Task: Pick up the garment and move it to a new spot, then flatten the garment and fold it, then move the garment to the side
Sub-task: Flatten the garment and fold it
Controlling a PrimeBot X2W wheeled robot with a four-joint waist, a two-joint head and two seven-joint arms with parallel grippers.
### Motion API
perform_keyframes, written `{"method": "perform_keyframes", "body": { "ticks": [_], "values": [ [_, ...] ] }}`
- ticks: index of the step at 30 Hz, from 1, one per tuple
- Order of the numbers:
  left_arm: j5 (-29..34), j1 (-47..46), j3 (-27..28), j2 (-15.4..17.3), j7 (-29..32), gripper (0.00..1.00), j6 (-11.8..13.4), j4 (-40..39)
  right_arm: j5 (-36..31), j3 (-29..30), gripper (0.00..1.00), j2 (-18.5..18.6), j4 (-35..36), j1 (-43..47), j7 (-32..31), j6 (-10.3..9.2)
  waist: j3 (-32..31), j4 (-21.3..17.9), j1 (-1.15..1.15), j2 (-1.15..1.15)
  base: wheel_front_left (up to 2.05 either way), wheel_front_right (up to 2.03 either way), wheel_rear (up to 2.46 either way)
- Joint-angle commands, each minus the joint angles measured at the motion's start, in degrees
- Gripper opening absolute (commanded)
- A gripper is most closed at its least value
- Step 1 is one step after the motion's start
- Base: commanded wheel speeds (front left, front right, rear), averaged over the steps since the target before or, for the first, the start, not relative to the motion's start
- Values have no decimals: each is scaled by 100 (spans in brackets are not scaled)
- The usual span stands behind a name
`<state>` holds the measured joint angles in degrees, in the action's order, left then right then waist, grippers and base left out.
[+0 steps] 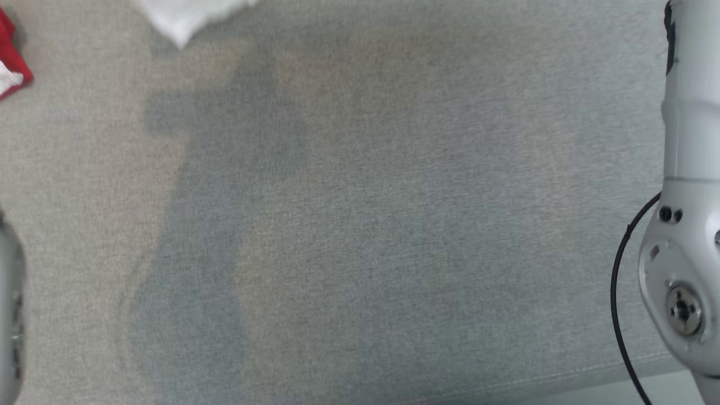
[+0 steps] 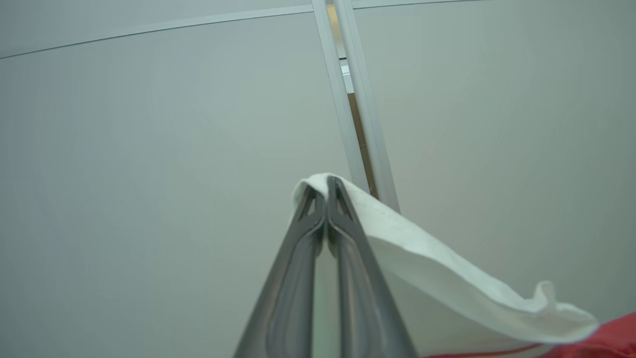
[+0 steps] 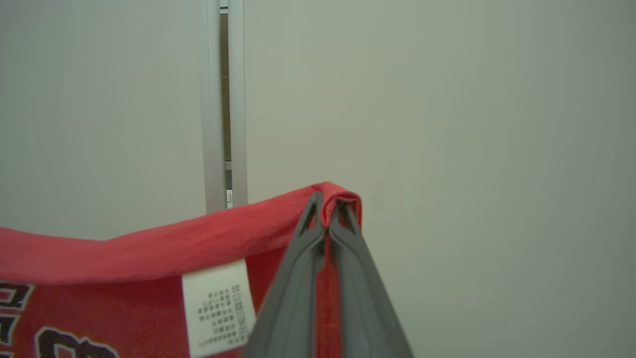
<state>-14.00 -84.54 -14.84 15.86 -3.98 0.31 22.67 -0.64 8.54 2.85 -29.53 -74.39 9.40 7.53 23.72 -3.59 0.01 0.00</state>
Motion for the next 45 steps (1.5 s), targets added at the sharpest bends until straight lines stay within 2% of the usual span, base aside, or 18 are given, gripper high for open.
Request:
{"method": "perform_keyframes", "body": {
  "ticks": [1, 7, 12, 23, 33, 42, 45],
  "values": [
    [16, -53, -50, -128, -313, 0, -12, 222, -137, 148, 0, 12, -375, -207, 152, -8, 530, 280, -1, 0, 0, 0, 0],
    [-266, 606, -99, -545, -1036, 0, -227, 890, -591, 718, 0, 13, -1805, -348, 501, -8, 997, 612, -1, 0, 0, 0, 0],
    [-516, 1511, -26, -722, -1128, 0, -449, 732, -758, 810, 0, 15, -2265, -4, 579, -8, 1168, 689, -1, 0, 0, 0, 0],
    [-839, 3711, 551, -842, -1123, 0, -662, -1221, 290, 465, 0, 12, -1240, 1317, 581, -8, 892, 586, -1, 0, 0, 0, 0],
    [-1026, 5900, 634, -956, -1125, 0, -712, -2527, 1245, -94, 0, 12, -76, 2803, 582, -8, 244, 397, -1, 0, 0, 0, 0],
    [-1205, 7953, 698, -912, -983, 0, -452, -3569, 1875, -411, 0, 13, 1016, 4452, 582, -8, -564, 251, -1, 0, 0, 0, 0],
    [-1256, 8477, 621, -816, -791, 0, -450, -3805, 2021, -432, 0, 11, 1303, 5049, 583, -8, -913, 249, -1, 0, 0, 0, 0]
  ]
}}
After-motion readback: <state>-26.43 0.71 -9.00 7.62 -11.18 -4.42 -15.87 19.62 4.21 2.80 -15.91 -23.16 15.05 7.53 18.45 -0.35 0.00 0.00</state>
